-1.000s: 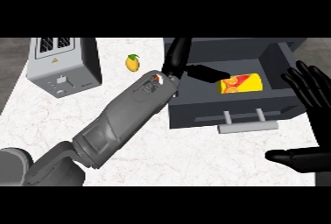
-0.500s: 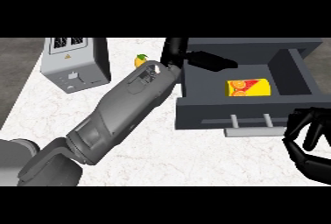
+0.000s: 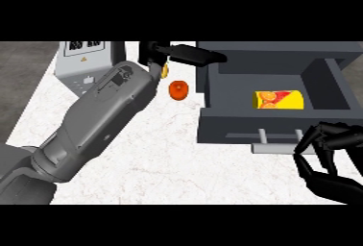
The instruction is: Pick up the cup, place it into the drawer and close the drawer
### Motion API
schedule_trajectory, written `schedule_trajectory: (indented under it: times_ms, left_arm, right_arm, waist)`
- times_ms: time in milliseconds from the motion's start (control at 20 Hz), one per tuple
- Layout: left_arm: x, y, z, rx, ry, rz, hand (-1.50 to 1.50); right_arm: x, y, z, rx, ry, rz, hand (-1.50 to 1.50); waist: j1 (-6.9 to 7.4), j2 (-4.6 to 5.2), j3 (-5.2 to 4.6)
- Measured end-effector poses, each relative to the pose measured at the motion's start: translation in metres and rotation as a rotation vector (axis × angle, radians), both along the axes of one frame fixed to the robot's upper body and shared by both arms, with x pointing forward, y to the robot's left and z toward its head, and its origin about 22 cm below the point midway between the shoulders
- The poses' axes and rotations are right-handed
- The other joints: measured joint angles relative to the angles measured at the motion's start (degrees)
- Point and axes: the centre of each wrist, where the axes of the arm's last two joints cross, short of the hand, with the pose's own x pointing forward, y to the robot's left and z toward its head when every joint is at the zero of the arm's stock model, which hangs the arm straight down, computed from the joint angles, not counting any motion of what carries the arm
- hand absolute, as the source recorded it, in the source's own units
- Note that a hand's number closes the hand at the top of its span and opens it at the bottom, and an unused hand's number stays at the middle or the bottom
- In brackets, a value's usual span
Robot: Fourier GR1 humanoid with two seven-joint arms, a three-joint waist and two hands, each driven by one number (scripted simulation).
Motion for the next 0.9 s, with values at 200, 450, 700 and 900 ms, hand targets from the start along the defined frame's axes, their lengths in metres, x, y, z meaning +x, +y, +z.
schedule_trajectory:
  times_ms: [200, 450, 700, 900]
  left_arm:
    - [-0.008, 0.030, -0.004, -0.026, 0.010, 0.019, -1.50]
    - [-0.019, 0.069, -0.010, -0.054, 0.022, 0.025, -1.50]
    - [-0.031, 0.107, -0.023, -0.064, 0.034, 0.040, -1.50]
    - [-0.041, 0.130, -0.030, -0.070, 0.036, 0.052, -1.50]
  right_arm:
    - [0.010, 0.016, -0.010, -0.067, -0.006, -0.046, 1.50]
    - [0.028, 0.035, -0.028, -0.196, -0.027, -0.056, 1.50]
    - [0.043, 0.053, -0.049, -0.411, -0.034, -0.039, 1.50]
    - [0.063, 0.064, -0.077, -0.561, -0.046, -0.048, 1.50]
  waist:
    - [0.51, 0.00, 0.01]
    - [0.82, 0.13, 0.01]
    - [1.25, 0.24, 0.00]
    - [1.47, 0.42, 0.02]
